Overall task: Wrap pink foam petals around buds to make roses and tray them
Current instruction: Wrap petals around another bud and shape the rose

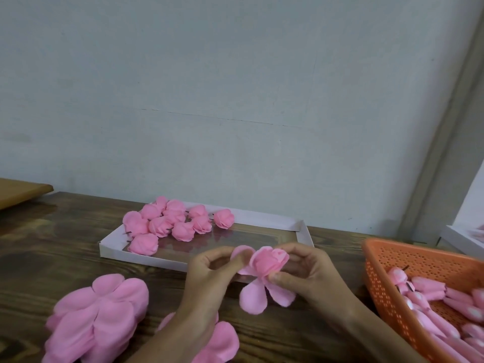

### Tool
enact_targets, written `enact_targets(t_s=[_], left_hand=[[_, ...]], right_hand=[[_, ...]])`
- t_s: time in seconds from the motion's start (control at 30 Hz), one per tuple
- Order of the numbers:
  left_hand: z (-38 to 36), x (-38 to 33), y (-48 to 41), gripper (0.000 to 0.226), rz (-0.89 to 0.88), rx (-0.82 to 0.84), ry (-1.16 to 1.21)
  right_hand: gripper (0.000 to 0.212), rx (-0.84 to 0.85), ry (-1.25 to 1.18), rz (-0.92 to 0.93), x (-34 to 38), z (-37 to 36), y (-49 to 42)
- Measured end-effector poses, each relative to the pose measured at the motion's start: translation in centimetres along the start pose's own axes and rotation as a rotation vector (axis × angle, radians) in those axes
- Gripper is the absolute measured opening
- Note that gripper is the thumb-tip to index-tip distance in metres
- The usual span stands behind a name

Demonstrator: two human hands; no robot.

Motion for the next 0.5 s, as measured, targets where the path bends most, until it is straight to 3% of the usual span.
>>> enact_targets(t_s=[0.13, 0.27, 0.43, 0.5], left_hand=[[-1.1, -1.6, 0.8, 0.014, -0.176, 0.057, -0.072], [-2.1, -2.7, 1.2, 0.013, -0.274, 0.119, -0.126], [-1.3, -2.1, 0.8, 0.043, -0.149, 0.053, -0.036], [-1.1, -1.9, 0.6, 0.043, -0.078, -0.003, 0.053]], right_hand=[[0.027, 0.001, 0.058, 0.001, 0.5, -0.2, -0.1], [0.025, 0.017, 0.062, -0.013, 0.6, -0.6, -0.1], [0.027, 0.004, 0.033, -0.033, 1.2, -0.7, 0.0], [0.025, 0.040, -0.010, -0.058, 1.3, -1.5, 0.1]])
Point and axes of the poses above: each hand's wrist, its own y-axis away from the middle knuckle, its own z-axis out of the back of the hand, x = y × z, the point moved 8 cm from there along -y, towards the middle knuckle, and after that the axes turned 15 degrees about y, right-handed, at the moved point
